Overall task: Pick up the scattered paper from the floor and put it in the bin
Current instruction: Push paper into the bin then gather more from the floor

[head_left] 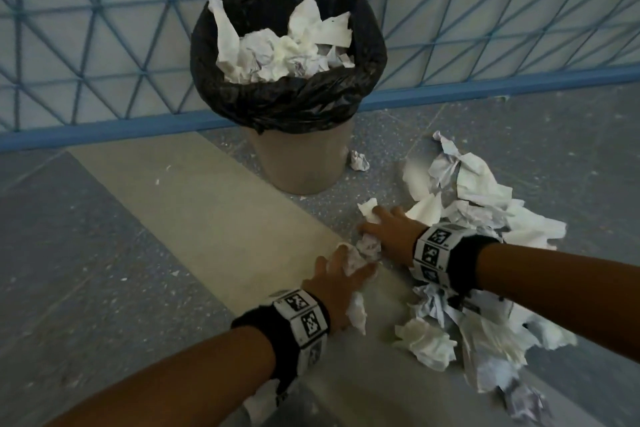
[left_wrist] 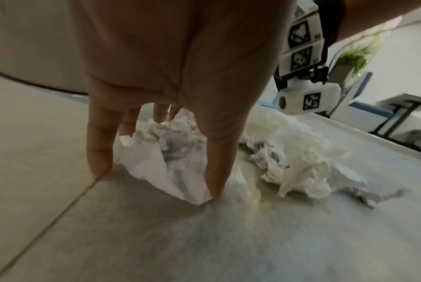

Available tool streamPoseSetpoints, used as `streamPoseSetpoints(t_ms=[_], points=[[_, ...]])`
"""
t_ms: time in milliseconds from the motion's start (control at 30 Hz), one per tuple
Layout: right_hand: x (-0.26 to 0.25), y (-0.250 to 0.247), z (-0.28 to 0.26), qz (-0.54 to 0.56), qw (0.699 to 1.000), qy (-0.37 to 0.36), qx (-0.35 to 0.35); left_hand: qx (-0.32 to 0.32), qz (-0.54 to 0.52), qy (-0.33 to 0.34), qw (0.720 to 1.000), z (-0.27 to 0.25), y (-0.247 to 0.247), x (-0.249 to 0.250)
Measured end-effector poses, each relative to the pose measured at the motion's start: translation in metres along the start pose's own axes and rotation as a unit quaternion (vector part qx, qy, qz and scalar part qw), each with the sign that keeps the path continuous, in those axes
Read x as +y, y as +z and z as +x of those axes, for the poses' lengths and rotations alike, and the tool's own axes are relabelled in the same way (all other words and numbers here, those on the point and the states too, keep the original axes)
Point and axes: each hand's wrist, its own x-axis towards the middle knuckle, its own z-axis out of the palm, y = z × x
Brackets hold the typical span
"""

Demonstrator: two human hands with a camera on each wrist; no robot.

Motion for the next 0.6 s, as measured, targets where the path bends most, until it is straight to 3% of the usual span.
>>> streamPoseSetpoints(t_ms=[133,300,467,600], points=[[0.005,-0.020,0.005,0.084,0.993,-0.041,0.076,0.048,0.006,0.003,0.999,0.007,-0.004,0.002],[0.034,-0.062,0.032,0.246,0.944,0.058,0.210,0.073,-0.041,0.018,0.996,0.017,-0.027,-0.021],[0.037,-0.087,0.069,0.219,0.960,0.075,0.158,0.203,-0.177,-0.022,0.963,0.016,-0.045,-0.029],[0.029,-0.074,0.080,0.124,0.985,0.063,0.103,0.190,-0.170,-0.058,0.965,0.035,-0.062,-0.026]])
